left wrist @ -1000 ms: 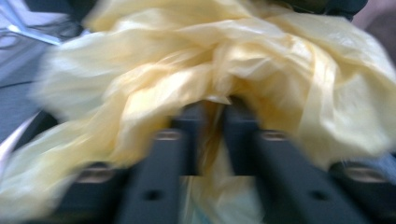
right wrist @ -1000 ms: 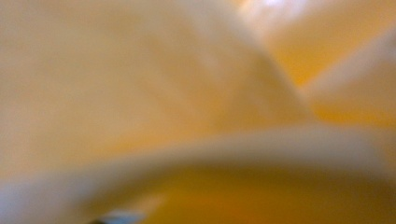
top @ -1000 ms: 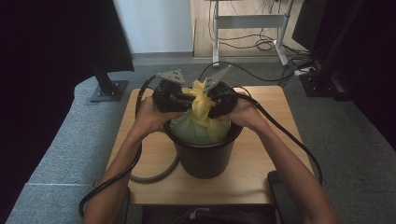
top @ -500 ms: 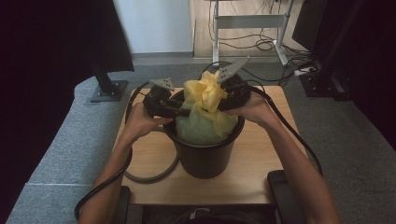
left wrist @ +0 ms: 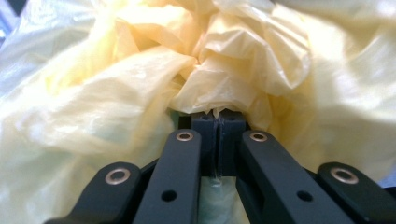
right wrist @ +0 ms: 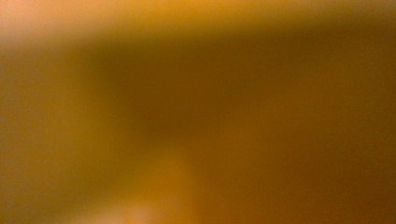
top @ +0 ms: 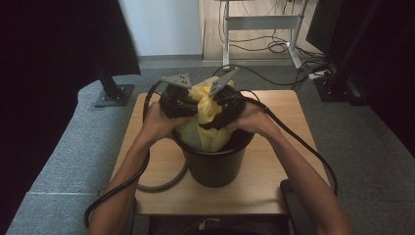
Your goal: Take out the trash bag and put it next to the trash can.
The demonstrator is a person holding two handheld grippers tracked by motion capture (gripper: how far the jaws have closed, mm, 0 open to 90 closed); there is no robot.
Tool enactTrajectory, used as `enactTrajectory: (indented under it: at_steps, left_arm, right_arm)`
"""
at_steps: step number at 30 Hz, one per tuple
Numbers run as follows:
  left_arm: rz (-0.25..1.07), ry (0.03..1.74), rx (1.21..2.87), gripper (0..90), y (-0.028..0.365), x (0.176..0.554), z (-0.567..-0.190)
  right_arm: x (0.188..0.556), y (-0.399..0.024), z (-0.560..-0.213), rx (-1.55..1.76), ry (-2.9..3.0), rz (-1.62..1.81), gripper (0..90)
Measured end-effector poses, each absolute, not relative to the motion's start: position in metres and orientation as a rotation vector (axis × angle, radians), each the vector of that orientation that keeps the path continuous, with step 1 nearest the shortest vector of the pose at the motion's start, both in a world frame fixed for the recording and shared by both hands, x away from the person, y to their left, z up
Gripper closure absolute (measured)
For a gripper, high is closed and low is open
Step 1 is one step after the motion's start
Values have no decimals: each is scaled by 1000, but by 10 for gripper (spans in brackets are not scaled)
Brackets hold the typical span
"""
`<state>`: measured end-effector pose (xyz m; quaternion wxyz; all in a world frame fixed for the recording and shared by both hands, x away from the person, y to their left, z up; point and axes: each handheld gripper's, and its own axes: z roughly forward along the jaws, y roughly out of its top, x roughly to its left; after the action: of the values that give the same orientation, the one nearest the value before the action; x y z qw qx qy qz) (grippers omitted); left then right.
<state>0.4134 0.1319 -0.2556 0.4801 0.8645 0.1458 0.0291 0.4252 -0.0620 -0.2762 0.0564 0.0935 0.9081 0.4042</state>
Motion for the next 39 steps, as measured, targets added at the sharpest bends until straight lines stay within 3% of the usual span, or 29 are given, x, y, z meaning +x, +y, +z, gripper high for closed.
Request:
enactTrajectory:
  at_steps: [3, 6, 10, 15, 19, 24, 34, 39]
  left_arm:
    - [82, 379, 2096, 792, 140, 412, -253]
    - [107, 406, 2095, 558, 150, 411, -249]
    - [173, 441, 2136, 375, 162, 407, -249]
    - [182, 479, 2149, 347, 178, 408, -256]
    - [137, 522, 2168, 262, 185, 411, -264]
    - [181, 533, 2218, 148, 187, 409, -272]
    - [222, 591, 2227, 5, 201, 408, -279]
    - [235, 599, 2223, 0, 210, 405, -282]
  right_arm:
    - [425, -66, -276, 277, 2744, 1245, 658]
    - [427, -71, -278, 310, 2737, 1239, 754]
    - [430, -77, -277, 341, 2733, 1243, 764]
    - [432, -87, -268, 373, 2705, 1253, 763]
    - [434, -95, -261, 382, 2694, 1259, 762]
    - [437, -104, -256, 402, 2694, 1260, 758]
    - [441, -117, -244, 431, 2694, 1282, 746]
    - [440, -122, -235, 443, 2679, 1288, 746]
